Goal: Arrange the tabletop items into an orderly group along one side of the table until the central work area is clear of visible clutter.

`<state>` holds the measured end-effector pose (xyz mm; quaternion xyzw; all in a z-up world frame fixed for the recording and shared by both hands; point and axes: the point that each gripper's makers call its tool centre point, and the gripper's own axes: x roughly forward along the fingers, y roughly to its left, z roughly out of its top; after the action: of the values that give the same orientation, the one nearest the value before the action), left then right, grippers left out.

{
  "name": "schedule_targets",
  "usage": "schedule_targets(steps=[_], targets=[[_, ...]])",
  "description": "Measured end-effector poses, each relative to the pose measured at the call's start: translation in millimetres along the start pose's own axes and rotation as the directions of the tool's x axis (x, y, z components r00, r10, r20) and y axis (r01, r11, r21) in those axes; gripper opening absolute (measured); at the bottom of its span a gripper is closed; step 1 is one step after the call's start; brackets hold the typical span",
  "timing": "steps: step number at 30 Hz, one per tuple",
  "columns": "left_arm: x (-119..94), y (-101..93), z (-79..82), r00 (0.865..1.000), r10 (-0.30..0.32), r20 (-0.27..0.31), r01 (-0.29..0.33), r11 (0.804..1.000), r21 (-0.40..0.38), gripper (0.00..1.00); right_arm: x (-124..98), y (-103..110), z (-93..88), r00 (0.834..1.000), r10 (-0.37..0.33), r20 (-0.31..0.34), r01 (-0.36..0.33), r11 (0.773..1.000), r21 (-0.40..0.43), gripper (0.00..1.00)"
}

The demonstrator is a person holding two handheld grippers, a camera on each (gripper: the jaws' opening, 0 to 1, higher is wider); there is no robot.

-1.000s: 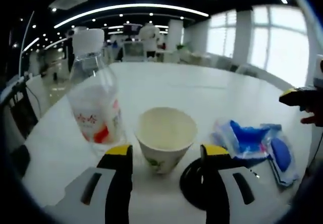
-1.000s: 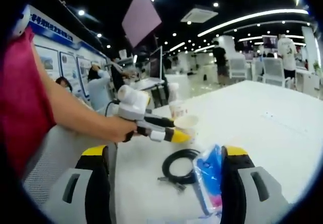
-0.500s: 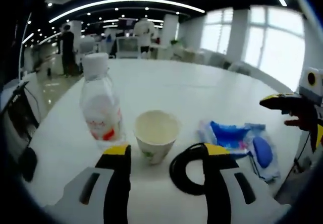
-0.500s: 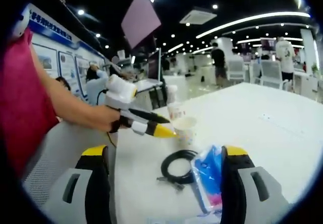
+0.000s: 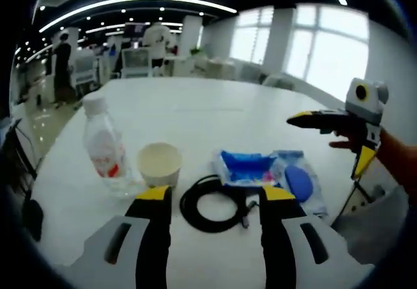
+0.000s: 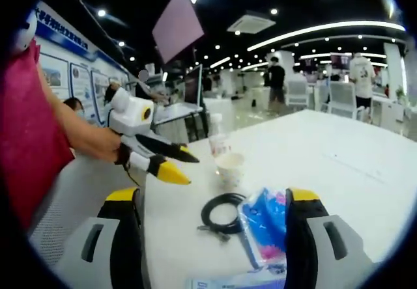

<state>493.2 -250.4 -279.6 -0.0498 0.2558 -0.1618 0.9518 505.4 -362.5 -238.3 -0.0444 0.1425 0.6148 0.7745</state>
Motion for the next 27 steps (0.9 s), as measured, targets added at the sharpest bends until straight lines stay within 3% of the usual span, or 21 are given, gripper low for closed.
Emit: schedule_targets(steps=[6, 13, 15, 21, 27], targets=[[12.0, -35.2, 10.0, 0.996, -0.086, -0.012, 0.086, 0.994, 0.074, 0.49, -15.6, -15.0, -7.8, 0.997, -0.08, -0.017, 0.08, 0.997, 0.004, 0.89], [38.6, -53.7, 19.0, 0.992, -0.12, -0.038, 0.125, 0.982, 0.145, 0.46, -33.0, -39.6, -26.9, 0.98, -0.19, -0.058, 0.194, 0.979, 0.06, 0.81], [48.9, -53.7, 19.5, 0.993, -0.109, -0.053, 0.118, 0.972, 0.203, 0.45, -36.5, -47.4, -32.6, 0.972, -0.223, -0.071, 0.228, 0.97, 0.082, 0.78], [74.9, -45.9, 13.3, 0.993, -0.067, -0.095, 0.088, 0.967, 0.237, 0.42, -37.8, -63.7, -46.2, 0.957, -0.272, -0.101, 0.283, 0.953, 0.11, 0.7], [88.4, -35.4, 6.3, 0.992, -0.024, -0.126, 0.053, 0.97, 0.237, 0.38, -31.0, -75.8, -62.5, 0.941, -0.298, -0.159, 0.32, 0.938, 0.135, 0.54]])
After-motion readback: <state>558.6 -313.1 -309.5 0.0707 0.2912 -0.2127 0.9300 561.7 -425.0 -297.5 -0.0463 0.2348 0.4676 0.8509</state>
